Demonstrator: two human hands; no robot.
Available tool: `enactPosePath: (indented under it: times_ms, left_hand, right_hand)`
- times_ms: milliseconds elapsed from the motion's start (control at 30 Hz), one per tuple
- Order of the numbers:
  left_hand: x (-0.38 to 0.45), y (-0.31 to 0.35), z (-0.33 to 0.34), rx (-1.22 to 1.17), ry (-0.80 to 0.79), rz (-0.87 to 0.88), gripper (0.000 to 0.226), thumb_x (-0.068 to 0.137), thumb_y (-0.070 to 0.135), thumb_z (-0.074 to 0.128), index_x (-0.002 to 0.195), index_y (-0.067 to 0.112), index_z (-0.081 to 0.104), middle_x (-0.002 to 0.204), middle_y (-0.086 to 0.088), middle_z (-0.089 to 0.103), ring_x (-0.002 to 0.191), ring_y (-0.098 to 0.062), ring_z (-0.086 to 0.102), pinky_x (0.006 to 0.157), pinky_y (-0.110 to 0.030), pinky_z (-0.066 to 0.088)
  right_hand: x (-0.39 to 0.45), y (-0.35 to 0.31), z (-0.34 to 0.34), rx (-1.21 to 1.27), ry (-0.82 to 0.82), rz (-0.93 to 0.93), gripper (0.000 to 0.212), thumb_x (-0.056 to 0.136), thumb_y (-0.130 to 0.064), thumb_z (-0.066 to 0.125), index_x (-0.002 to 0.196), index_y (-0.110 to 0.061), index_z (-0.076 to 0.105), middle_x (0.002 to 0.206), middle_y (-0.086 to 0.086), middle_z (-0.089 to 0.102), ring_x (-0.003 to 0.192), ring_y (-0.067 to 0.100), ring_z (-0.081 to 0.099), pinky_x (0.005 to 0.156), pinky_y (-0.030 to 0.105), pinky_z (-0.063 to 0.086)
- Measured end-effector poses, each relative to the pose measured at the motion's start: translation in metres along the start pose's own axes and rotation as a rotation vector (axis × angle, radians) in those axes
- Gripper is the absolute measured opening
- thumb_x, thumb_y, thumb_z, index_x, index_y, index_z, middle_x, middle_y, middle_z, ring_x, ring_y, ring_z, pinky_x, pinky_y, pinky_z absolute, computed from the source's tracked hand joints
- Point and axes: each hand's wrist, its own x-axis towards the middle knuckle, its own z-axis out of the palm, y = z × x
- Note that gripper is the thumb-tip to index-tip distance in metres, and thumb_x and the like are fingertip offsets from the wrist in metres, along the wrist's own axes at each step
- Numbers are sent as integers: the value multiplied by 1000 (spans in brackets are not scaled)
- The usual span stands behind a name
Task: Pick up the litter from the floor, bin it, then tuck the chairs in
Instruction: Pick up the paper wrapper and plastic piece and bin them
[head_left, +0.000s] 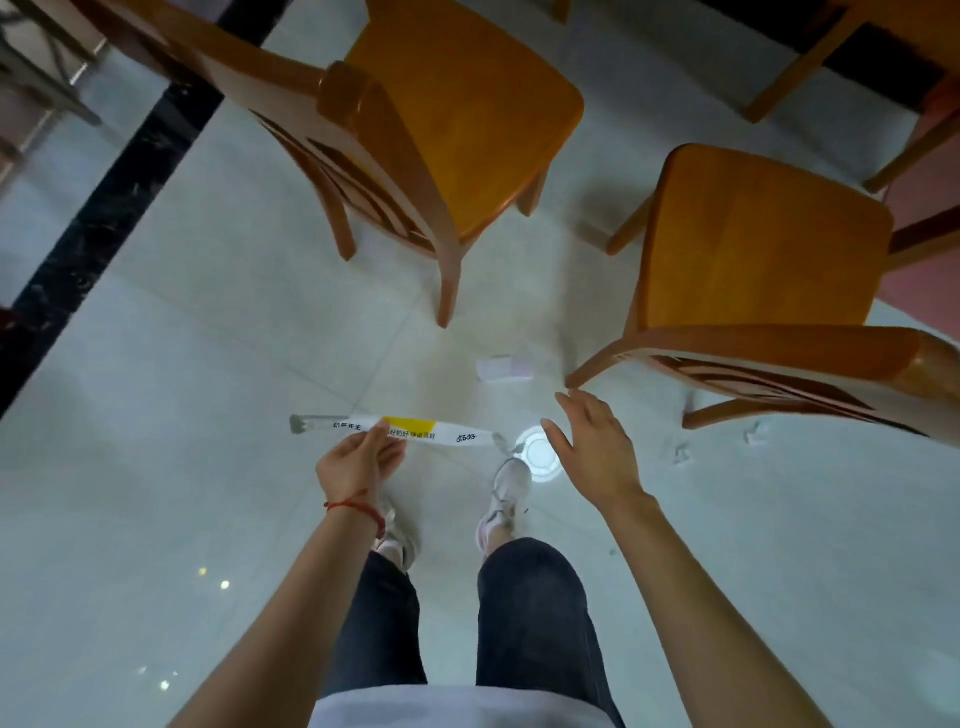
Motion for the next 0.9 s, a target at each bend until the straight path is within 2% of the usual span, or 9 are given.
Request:
enactPosePath:
  times_ms: [333,500,600,667,800,900]
  left_hand:
    - [105,-25,23,-4,-79,13,17,83,5,63,67,2,56,41,-2,62,42,-8,62,48,-18,54]
    - [181,-63,33,-10,-96,24,16,82,8,65,69,2,58,44,-2,64,47,-9,65,50,-18,54]
    - [228,-92,38,-16,-98,16,15,82,8,65,71,1,58,45,-1,65,48,-9,65,52,-18,55]
    - [259,-113,41,-20,-99,13,14,82,9,65,71,2,59,46,-1,65,49,-9,65,51,-18,55]
    - [319,-152,50,-24,-112,26,14,83,8,64,71,2,59,46,-2,66,48,-9,65,50,-17,54]
    - [363,-182,60,-28,-127,37,14,83,9,64,72,2,60,46,0,66,49,-8,66,51,-17,55]
  right_hand:
    - [69,12,92,38,24,46,48,95,-38,41,136,-12,42,146,9,39,133,24,37,105,34,35]
    - [123,32,147,28,111,1,40,88,-28,58,119,-3,58,125,19,58,111,36,58,88,42,50]
    - [158,49,181,-2,93,-2,45,93,-31,51,129,-5,49,137,15,48,124,32,47,98,41,42]
    - [180,62,207,-31,101,-17,46,93,-32,49,132,-7,46,140,14,45,128,31,43,100,40,41]
    - [224,86,260,-70,72,-57,48,93,-32,51,134,-7,44,142,14,43,130,30,40,102,41,39]
    - [254,106,302,-112,73,-111,48,89,-27,58,129,-3,49,135,19,50,124,35,48,98,45,42]
